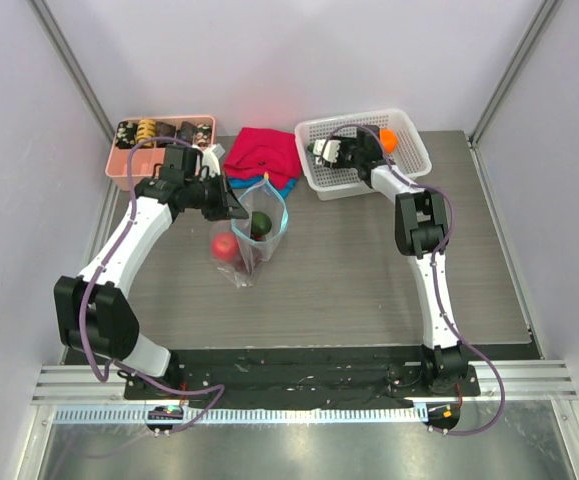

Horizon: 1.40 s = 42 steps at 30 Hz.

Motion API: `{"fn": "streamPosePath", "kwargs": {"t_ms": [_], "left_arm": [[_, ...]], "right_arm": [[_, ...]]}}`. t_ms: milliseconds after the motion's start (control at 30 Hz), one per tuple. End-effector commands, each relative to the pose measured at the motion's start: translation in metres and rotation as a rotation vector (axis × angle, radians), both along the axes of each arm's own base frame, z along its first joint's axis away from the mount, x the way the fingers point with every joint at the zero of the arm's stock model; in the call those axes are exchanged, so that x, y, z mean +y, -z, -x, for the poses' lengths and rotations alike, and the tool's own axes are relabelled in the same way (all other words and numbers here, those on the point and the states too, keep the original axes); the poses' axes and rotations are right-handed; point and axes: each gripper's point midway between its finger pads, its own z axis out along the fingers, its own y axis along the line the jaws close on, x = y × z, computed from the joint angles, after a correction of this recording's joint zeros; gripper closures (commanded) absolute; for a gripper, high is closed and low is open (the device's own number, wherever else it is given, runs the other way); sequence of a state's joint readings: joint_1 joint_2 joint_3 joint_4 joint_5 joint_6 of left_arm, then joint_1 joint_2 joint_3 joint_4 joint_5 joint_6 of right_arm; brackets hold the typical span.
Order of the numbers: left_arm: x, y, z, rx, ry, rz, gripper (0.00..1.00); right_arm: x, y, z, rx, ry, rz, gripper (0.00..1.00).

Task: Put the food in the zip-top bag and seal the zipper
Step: Pick up the fake vegetable from the bin, then place the fake vegetable in the zipper food storage bag.

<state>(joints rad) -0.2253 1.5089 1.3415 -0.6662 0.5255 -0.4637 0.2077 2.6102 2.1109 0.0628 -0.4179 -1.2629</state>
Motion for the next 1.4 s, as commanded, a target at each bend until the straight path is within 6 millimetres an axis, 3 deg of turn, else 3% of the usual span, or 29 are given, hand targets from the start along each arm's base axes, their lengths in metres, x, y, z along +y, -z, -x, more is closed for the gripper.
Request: {"fn": "streamPosePath", "kwargs": {"t_ms": [0, 33, 100, 133, 167, 200, 233, 333, 467, 567, 600, 667, 733, 767, 833, 867, 1033, 1067, 1100, 1167, 1200, 1233, 1267, 1300, 1333, 1367], "left_arm": [[0.0, -0.003, -0.004, -0.021, 0.012, 0.015, 1.0], [0.0, -0.004, -0.004, -0.024, 0.012, 0.015, 1.0], [0.001, -0.005, -0.004, -0.025, 0.009, 0.015, 1.0], [0.001, -0.005, -0.004, -0.025, 0.009, 0.015, 1.0], [0.001, -0.005, -0.005, -0.029, 0.012, 0.015, 1.0], [0.002, -0.006, -0.005, -0.029, 0.011, 0.015, 1.0], [0.002, -0.006, -0.005, -0.032, 0.012, 0.014, 1.0], [0.002, -0.007, -0.005, -0.037, 0.016, 0.012, 1.0], [0.003, -0.004, -0.005, -0.045, 0.017, -0.001, 1.0], [0.003, -0.003, -0.005, -0.045, 0.017, -0.001, 1.0], [0.003, -0.004, -0.005, -0.046, 0.016, 0.0, 1.0], [0.004, -0.006, -0.005, -0.05, 0.014, 0.001, 1.0], [0.004, -0.012, -0.006, -0.063, 0.011, 0.002, 1.0], [0.004, -0.014, -0.006, -0.07, 0.011, 0.004, 1.0], [0.004, -0.018, -0.007, -0.079, 0.001, 0.013, 1.0], [0.003, -0.02, -0.007, -0.081, 0.0, 0.016, 1.0], [0.001, -0.022, -0.001, -0.058, -0.003, 0.049, 1.0], [0.001, -0.023, -0.001, -0.051, -0.003, 0.063, 1.0], [0.0, -0.024, -0.002, -0.05, -0.008, 0.076, 1.0], [0.001, -0.025, -0.002, -0.037, -0.026, 0.105, 1.0], [0.001, -0.028, -0.003, -0.045, -0.026, 0.12, 1.0], [0.001, -0.03, -0.004, -0.043, -0.034, 0.127, 1.0], [0.002, -0.031, -0.005, -0.047, -0.036, 0.132, 1.0], [0.001, -0.033, -0.006, -0.052, -0.035, 0.137, 1.0], [0.0, -0.034, -0.005, -0.048, -0.037, 0.145, 1.0], [0.0, -0.034, -0.005, -0.049, -0.036, 0.151, 1.0]], "right_arm": [[0.003, -0.01, -0.009, -0.065, 0.004, 0.004, 0.65], [0.006, -0.027, -0.01, -0.098, 0.003, -0.019, 0.7], [0.005, -0.03, -0.004, -0.095, 0.003, -0.039, 0.83], [0.006, -0.055, -0.004, -0.144, -0.001, -0.055, 0.87], [0.005, -0.052, 0.001, -0.135, 0.002, -0.06, 0.92], [0.004, -0.063, 0.002, -0.144, 0.01, -0.081, 0.99], [0.001, -0.083, 0.003, -0.17, 0.016, -0.099, 0.99], [-0.004, -0.105, 0.011, -0.151, 0.03, -0.168, 0.99], [-0.01, -0.159, 0.029, -0.168, 0.03, -0.274, 0.99], [-0.012, -0.173, 0.04, -0.125, 0.025, -0.347, 0.99], [-0.012, -0.188, 0.045, -0.133, 0.017, -0.36, 0.99], [-0.014, -0.191, 0.051, -0.101, 0.024, -0.396, 0.99], [-0.015, -0.212, 0.059, -0.092, 0.027, -0.453, 0.99], [-0.016, -0.224, 0.063, -0.041, 0.055, -0.553, 0.99], [-0.013, -0.27, 0.078, 0.016, 0.062, -0.726, 0.99], [-0.01, -0.282, 0.085, 0.07, 0.063, -0.801, 0.99], [0.028, -0.361, 0.151, 0.553, 0.05, -1.349, 0.99], [0.032, -0.356, 0.157, 0.635, 0.071, -1.416, 0.99], [0.043, -0.369, 0.171, 0.761, 0.054, -1.552, 0.99], [0.048, -0.365, 0.19, 0.851, 0.075, -1.676, 0.99], [0.066, -0.343, 0.205, 0.972, 0.117, -1.724, 0.99], [0.065, -0.355, 0.216, 0.938, 0.12, -1.778, 0.99], [0.073, -0.349, 0.225, 0.96, 0.157, -1.792, 0.99], [0.094, -0.333, 0.239, 1.008, 0.197, -1.776, 0.99], [0.098, -0.337, 0.245, 0.979, 0.226, -1.795, 0.99], [0.107, -0.326, 0.252, 1.004, 0.268, -1.77, 0.99]]}}
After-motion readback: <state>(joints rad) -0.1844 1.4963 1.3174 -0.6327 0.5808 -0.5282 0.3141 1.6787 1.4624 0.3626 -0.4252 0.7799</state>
